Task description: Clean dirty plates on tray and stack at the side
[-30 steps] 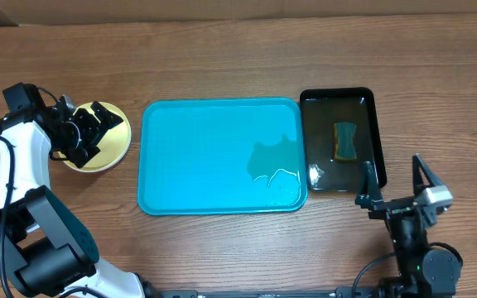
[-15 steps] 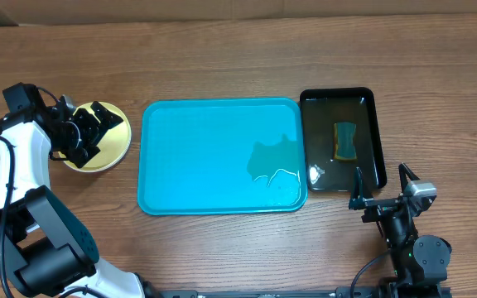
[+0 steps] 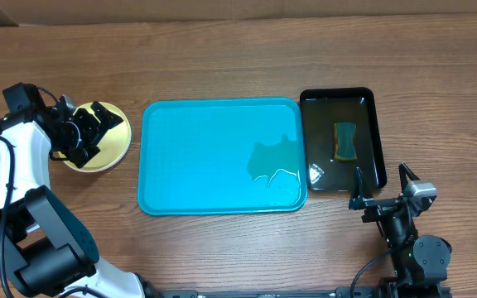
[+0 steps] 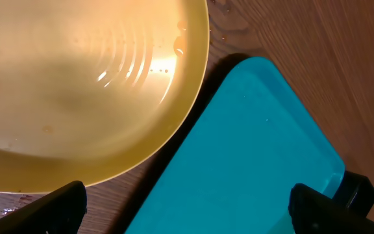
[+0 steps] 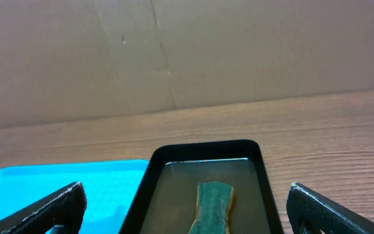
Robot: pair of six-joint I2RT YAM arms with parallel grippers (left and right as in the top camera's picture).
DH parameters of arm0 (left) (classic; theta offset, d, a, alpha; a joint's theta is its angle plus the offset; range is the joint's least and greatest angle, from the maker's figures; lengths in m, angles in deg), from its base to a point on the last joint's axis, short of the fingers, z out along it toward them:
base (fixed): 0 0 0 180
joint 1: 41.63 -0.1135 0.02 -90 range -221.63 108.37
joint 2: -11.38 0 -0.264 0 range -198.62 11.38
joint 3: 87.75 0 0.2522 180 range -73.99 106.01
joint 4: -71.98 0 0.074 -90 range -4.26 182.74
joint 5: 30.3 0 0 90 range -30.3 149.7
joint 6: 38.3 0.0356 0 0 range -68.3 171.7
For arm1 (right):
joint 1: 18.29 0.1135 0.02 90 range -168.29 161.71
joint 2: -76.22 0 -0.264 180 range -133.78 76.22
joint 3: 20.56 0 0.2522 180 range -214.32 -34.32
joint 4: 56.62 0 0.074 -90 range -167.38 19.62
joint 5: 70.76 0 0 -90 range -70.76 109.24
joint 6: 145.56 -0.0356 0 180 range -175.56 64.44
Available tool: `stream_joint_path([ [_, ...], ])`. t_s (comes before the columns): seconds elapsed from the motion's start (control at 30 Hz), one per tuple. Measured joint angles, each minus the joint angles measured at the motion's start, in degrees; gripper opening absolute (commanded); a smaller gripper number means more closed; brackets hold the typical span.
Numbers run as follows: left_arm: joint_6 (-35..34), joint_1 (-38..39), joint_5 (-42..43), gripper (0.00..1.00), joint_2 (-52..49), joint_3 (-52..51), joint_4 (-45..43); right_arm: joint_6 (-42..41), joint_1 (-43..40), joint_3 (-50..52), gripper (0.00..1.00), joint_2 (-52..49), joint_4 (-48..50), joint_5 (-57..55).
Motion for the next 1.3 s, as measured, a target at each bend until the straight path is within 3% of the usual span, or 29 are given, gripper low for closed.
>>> stream_joint_path([
  [0.9,0.00,1.49,-0.44,1.00,1.38,-0.09,0.02,0.00,0.00,0.00,1.00,0.02,0.04,-0.33],
  [1.07,0.00,5.92,-5.38,1.00,10.82,-0.55,0.09,0.02,0.00,0.00,1.00,0.00,0.02,-0.35],
  [1.3,0.00,13.68,-11.26,1.00,31.32,-0.50,0.00,0.02,0.00,0.00,1.00,0.00,0.02,-0.35],
])
